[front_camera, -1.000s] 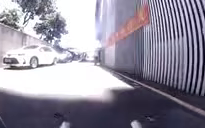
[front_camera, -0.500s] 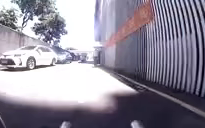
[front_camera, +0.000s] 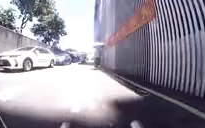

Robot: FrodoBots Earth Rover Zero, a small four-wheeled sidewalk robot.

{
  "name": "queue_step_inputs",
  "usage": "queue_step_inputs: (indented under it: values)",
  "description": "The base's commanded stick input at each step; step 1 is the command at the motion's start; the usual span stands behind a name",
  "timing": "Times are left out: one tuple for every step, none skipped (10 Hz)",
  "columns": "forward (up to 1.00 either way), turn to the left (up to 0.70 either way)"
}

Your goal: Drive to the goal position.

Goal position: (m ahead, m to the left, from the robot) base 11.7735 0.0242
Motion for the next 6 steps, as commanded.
queue_step_inputs:
  values:
    - [0.45, 0.00]
    - [0.45, 0.00]
    - [0.45, 0.00]
    - [0.45, 0.00]
    - [0.45, 0.00]
    - [0.45, 0.00]
